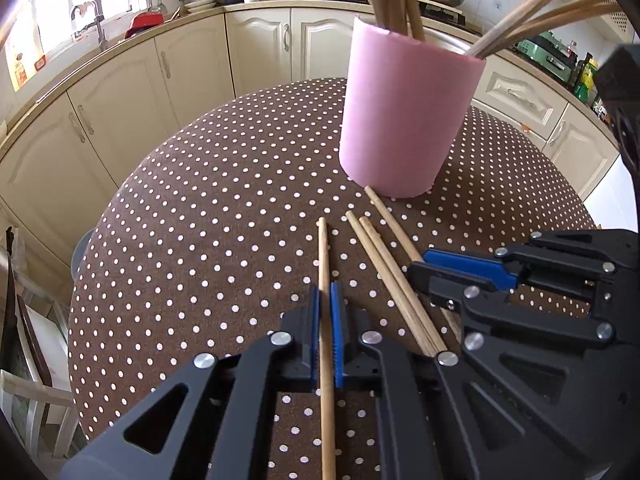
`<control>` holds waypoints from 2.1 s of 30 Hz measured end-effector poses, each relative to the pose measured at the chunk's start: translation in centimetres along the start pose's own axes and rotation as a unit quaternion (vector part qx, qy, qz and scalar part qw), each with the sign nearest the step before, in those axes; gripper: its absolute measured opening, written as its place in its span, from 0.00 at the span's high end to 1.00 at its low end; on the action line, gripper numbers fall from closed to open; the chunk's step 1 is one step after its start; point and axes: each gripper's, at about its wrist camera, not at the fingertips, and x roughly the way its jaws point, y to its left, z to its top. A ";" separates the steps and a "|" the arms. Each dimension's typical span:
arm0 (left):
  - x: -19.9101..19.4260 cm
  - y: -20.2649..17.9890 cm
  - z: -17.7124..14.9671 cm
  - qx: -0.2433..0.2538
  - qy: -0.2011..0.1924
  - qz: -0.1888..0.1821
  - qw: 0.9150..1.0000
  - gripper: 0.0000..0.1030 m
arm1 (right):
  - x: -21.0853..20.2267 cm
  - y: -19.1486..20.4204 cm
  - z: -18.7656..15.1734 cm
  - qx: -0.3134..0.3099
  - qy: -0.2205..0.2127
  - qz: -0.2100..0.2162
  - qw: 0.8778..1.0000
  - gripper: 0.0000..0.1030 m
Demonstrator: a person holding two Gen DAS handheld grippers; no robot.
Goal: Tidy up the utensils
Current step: 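Close the left gripper on a chopstick while the right gripper grasps another, then lift the chopstick in the left gripper over the pink cup while the right gripper carries its chopstick there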
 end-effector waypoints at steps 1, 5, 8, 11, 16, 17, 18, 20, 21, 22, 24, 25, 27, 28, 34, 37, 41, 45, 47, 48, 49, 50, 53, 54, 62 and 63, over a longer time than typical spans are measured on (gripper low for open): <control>0.0 0.1 0.0 -0.001 -0.001 0.000 1.000 0.94 | 0.1 0.0 0.2 0.001 0.000 0.001 1.000 0.92; -0.4 0.7 0.0 -0.007 -0.001 -0.013 1.000 0.94 | -0.1 -0.6 0.5 0.012 -0.001 0.017 1.000 0.94; -1.4 1.0 0.0 -0.009 -0.011 -0.015 1.000 0.94 | -1.1 -0.8 0.3 0.021 -0.016 0.031 0.999 0.94; -2.9 1.2 0.2 -0.015 -0.025 -0.021 0.999 0.94 | -2.5 -0.8 0.2 0.025 -0.032 0.045 0.998 0.94; -6.7 1.1 1.0 -0.015 -0.068 -0.028 0.997 0.94 | -5.7 -1.1 0.3 0.031 -0.072 0.062 0.995 0.94; -7.5 1.0 1.1 -0.014 -0.076 -0.028 0.997 0.94 | -6.5 -1.1 0.4 0.032 -0.081 0.066 0.994 0.94; -8.3 0.9 1.2 -0.013 -0.086 -0.028 0.996 0.94 | -7.2 -1.1 0.3 0.033 -0.090 0.071 0.993 0.94; -10.0 0.8 1.3 -0.011 -0.105 -0.030 0.994 0.94 | -8.6 -1.2 -0.1 0.032 -0.107 0.074 0.991 0.94; -10.7 0.8 1.4 -0.011 -0.114 -0.033 0.993 0.94 | -9.5 -1.1 -0.1 0.031 -0.120 0.076 0.989 0.94; -11.5 0.6 1.5 -0.011 -0.122 -0.035 0.992 0.94 | -10.3 -1.0 -0.3 0.029 -0.129 0.078 0.988 0.94; -13.2 0.3 1.5 -0.009 -0.141 -0.035 0.989 0.94 | -11.7 -0.9 -0.3 0.025 -0.150 0.076 0.986 0.94; -14.0 0.0 1.5 -0.008 -0.151 -0.037 0.988 0.94 | -12.3 -0.8 -0.3 0.023 -0.157 0.076 0.984 0.94; -15.1 -0.4 1.4 -0.006 -0.165 -0.038 0.986 0.94 | -13.5 -0.5 -0.5 0.019 -0.173 0.073 0.982 0.94; -15.6 -0.5 1.3 -0.005 -0.171 -0.038 0.985 0.94 | -13.9 -0.3 -0.4 0.018 -0.180 0.070 0.981 0.94; -17.9 -1.4 1.2 -0.003 -0.196 -0.042 0.980 0.94 | -16.8 -0.3 -1.3 0.013 -0.223 0.056 0.973 0.94; -18.7 -1.7 1.5 -0.004 -0.208 -0.043 0.977 0.94 | -17.9 -0.5 -1.7 0.011 -0.242 0.049 0.969 0.94; -19.7 -2.1 2.2 0.005 -0.227 -0.044 0.973 0.94 | -18.9 -0.9 -2.0 0.012 -0.261 0.044 0.964 0.94; -20.6 -2.2 3.6 0.006 -0.250 -0.044 0.967 0.94 | -20.0 -1.5 -1.6 0.018 -0.278 0.036 0.960 0.94; -20.9 -2.4 4.3 0.005 -0.260 -0.044 0.964 0.94 | -20.5 -1.8 -1.2 0.018 -0.286 0.033 0.958 0.94; -21.0 -2.5 4.8 0.002 -0.266 -0.043 0.963 0.94 | -20.8 -2.0 -1.0 0.019 -0.290 0.031 0.956 0.94; -21.1 -2.5 5.0 -0.001 -0.269 -0.042 0.962 0.94 | -21.1 -2.1 -0.7 0.018 -0.294 0.029 0.955 0.94; -21.2 -2.5 5.5 -0.006 -0.276 -0.042 0.960 0.94 | -21.3 -2.2 -0.5 0.018 -0.299 0.027 0.954 0.94; -21.5 -2.3 6.7 -0.021 -0.287 -0.042 0.957 0.94 | -21.9 -2.7 0.2 0.021 -0.312 0.024 0.950 0.94; -21.6 -2.3 7.1 -0.024 -0.293 -0.043 0.955 0.94 | -22.2 -2.9 0.6 0.024 -0.317 0.024 0.948 0.94; -22.7 -2.6 10.2 -0.047 -0.348 -0.038 0.936 0.94 | -23.6 -3.6 2.7 0.028 -0.356 0.019 0.934 0.94; -22.7 -2.6 10.6 -0.047 -0.353 -0.041 0.934 0.94 | -23.7 -3.7 3.1 0.027 -0.360 0.017 0.932 0.94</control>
